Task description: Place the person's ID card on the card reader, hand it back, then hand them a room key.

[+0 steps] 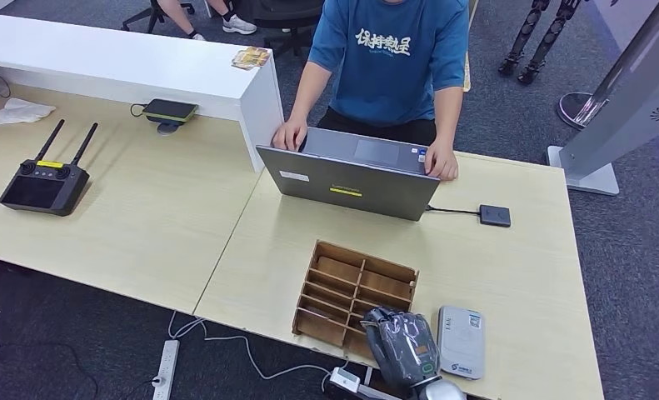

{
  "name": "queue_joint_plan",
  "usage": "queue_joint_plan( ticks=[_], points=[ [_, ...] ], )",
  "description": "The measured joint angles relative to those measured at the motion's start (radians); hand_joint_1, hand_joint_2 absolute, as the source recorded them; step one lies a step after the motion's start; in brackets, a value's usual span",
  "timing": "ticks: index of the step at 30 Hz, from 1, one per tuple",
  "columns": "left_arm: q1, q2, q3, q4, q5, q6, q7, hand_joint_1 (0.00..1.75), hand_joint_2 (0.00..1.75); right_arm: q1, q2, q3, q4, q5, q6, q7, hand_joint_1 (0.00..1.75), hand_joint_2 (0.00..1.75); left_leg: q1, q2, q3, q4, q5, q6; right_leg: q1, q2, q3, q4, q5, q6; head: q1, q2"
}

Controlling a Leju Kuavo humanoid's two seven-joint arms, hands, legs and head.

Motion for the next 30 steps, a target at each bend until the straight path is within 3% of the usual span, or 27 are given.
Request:
queue_joint_plan(
  ticks=[5,13,21,30],
  points=[
    [0.000,0.000,0.000,0.000,-0.007,0.000,-0.005,0.00,0.00,0.012,0.000,0.000,-0.003,0.006,-0.052,-0.018,1.75,1.75,0.000,0.000,0.000,0.000,0.000,0.000,0.000,0.000,0.000,0.000,0.000,0.000,0.000,0.000],
    [0.000,0.000,0.000,0.000,-0.033,-0.004,-0.023,0.00,0.00,0.067,0.032,-0.044,-0.085,0.034,-0.231,-0.119,1.75,1.75,0.000,0.000,0.000,0.000,0.000,0.000,0.000,0.000,0.000,0.000,0.000,0.000,0.000,0.000],
    [0.000,0.000,0.000,0.000,-0.084,-0.007,-0.040,0.00,0.00,0.093,0.136,-0.248,-0.206,-0.053,-0.248,-0.389,1.75,1.75,0.000,0.000,0.000,0.000,0.000,0.000,0.000,0.000,0.000,0.000,0.000,0.000,0.000,0.000],
    [-0.001,0.000,0.000,0.000,-0.150,-0.025,-0.053,0.00,0.00,0.053,0.241,-0.436,-0.267,-0.132,-0.248,-0.502,1.75,1.75,0.000,0.000,0.000,0.000,0.000,0.000,0.000,0.000,0.000,0.000,0.000,0.000,0.000,0.000]
  ],
)
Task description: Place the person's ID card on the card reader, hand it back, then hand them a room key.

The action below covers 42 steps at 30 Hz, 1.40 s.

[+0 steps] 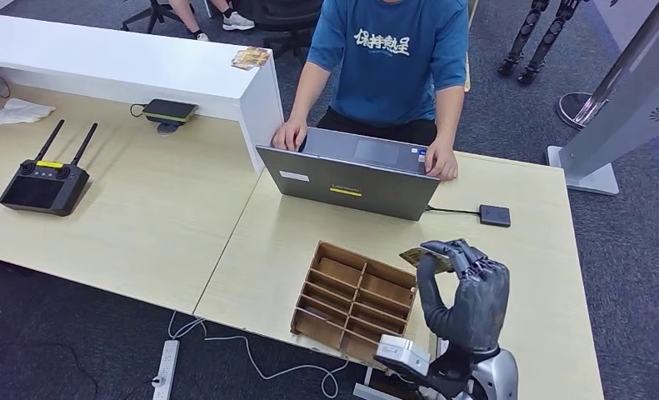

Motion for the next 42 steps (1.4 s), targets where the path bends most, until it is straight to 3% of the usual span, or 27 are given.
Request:
queue_joint_plan(
  ticks=[11,24,35,42],
  points=[
    [-0.014,0.005,0.000,-0.008,-0.094,-0.008,-0.018,0.00,0.00,-0.161,0.064,-0.131,0.038,-0.101,0.000,-0.016,1.75,1.75,0.000,0.000,0.000,0.000,0.001,0.000,0.000,0.000,0.000,0.000,0.001,-0.001,0.000,0.000],
    [-0.032,0.027,0.000,0.008,-0.157,0.026,-0.034,0.00,0.00,-0.323,0.079,-0.153,0.150,-0.130,0.000,0.028,1.75,1.75,0.000,0.000,0.000,0.000,0.001,0.000,0.000,0.000,0.000,0.000,0.001,-0.001,0.000,0.000],
    [-0.046,0.116,0.000,0.144,-0.243,0.102,-0.054,0.00,0.00,-0.566,0.081,-0.151,0.374,-0.046,0.000,0.154,1.75,1.75,0.000,-0.001,0.000,0.000,0.003,-0.001,0.000,0.000,0.000,0.001,0.001,-0.001,0.000,0.000],
    [-0.058,0.193,-0.021,0.275,-0.254,0.175,-0.054,0.00,0.00,-0.763,0.082,-0.120,0.619,0.090,0.000,0.309,1.75,1.75,0.000,-0.001,0.000,0.000,0.003,-0.001,0.000,0.000,0.000,0.002,0.001,-0.001,0.000,0.000]
  ],
)
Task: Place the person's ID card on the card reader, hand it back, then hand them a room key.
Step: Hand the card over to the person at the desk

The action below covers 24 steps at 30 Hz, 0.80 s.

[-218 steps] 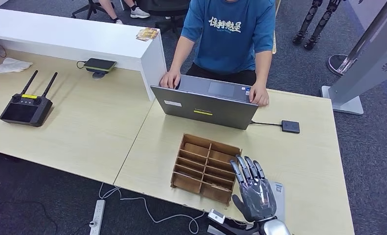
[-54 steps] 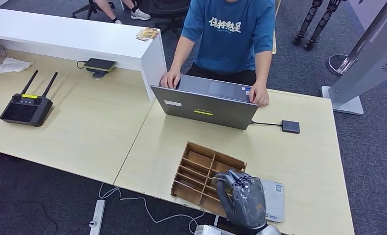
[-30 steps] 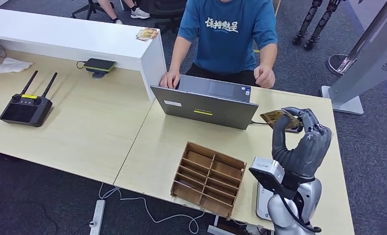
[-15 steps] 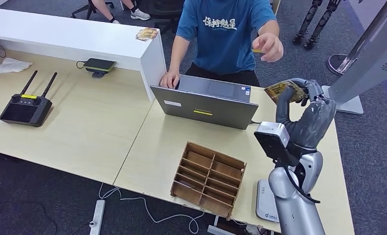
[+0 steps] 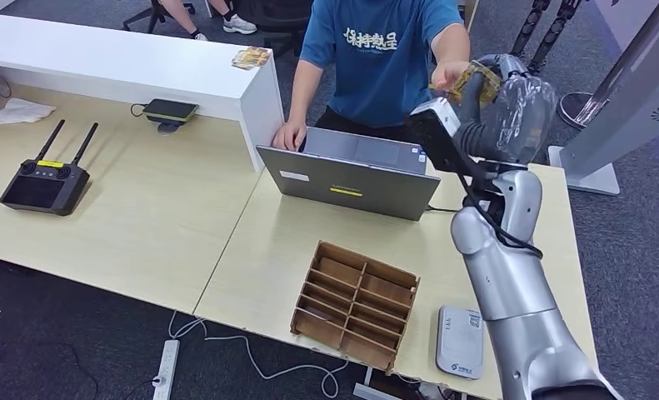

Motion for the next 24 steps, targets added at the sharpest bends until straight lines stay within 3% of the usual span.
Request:
queue_joint_plan(
  ticks=[8,21,22,24],
  points=[
    [-0.010,0.058,-0.050,0.106,0.000,0.037,0.004,0.00,0.00,-0.170,0.001,0.033,0.258,0.305,0.005,0.196,1.75,1.75,0.000,0.000,0.000,0.000,0.000,0.000,0.000,0.000,0.000,0.000,0.000,0.000,0.000,0.000],
    [-0.013,0.076,-0.060,0.157,0.002,0.046,0.007,0.00,0.00,-0.224,0.001,0.062,0.424,0.337,0.004,0.246,1.75,1.75,0.000,0.000,0.000,0.000,0.000,0.000,0.000,0.000,0.000,0.000,0.000,0.000,0.000,0.000],
    [-0.013,0.077,-0.060,0.159,0.002,0.046,0.007,0.00,0.00,-0.224,0.001,0.062,0.427,0.336,0.003,0.245,1.58,1.75,0.000,0.000,0.000,0.000,0.000,0.000,0.000,0.000,0.000,0.000,0.000,0.000,0.000,0.000],
    [-0.013,0.078,-0.060,0.161,0.002,0.046,0.008,0.00,0.00,-0.224,0.001,0.062,0.433,0.336,0.003,0.243,0.71,1.75,0.000,0.000,0.000,0.000,0.000,0.000,0.000,0.000,0.000,0.000,0.000,0.000,0.000,0.000]
  ],
)
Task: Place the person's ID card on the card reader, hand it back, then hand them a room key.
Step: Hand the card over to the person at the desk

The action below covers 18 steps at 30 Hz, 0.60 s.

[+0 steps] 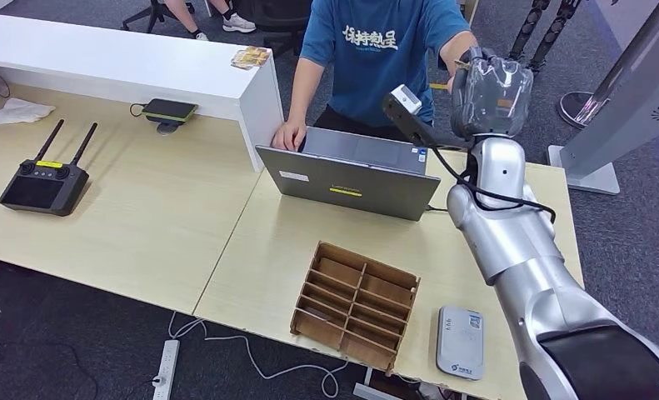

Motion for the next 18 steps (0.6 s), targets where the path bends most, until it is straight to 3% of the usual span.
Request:
queue_joint_plan(
  ticks=[1,2,8,18],
  points=[
    [0.000,0.000,0.000,0.000,0.000,0.000,0.000,0.00,0.00,0.000,0.000,0.000,0.002,0.000,0.001,-0.002,0.27,1.75,0.000,0.000,0.000,0.000,0.000,0.000,0.000,0.000,0.000,0.000,0.000,0.000,0.000,0.000],
    [0.000,0.000,0.000,0.001,0.000,0.000,0.000,0.00,0.00,0.000,0.000,0.001,0.004,0.000,0.005,-0.003,0.00,1.75,0.000,0.000,0.000,0.000,0.000,0.000,0.000,0.000,0.000,0.000,0.000,0.000,0.000,0.000],
    [0.000,0.000,0.000,0.001,0.001,0.000,0.000,0.00,0.00,-0.001,0.002,0.013,0.009,0.001,0.047,-0.007,0.00,1.75,0.000,0.000,0.000,0.000,0.000,0.000,0.000,0.000,0.000,0.000,0.000,0.000,0.000,0.000],
    [0.001,0.000,0.000,0.001,0.001,-0.003,0.000,0.00,0.00,0.003,0.006,0.030,0.001,-0.004,0.040,-0.019,0.00,1.75,0.000,0.000,0.000,0.000,0.000,0.000,0.000,0.000,0.000,0.000,0.000,0.000,0.000,0.000]
  ],
)
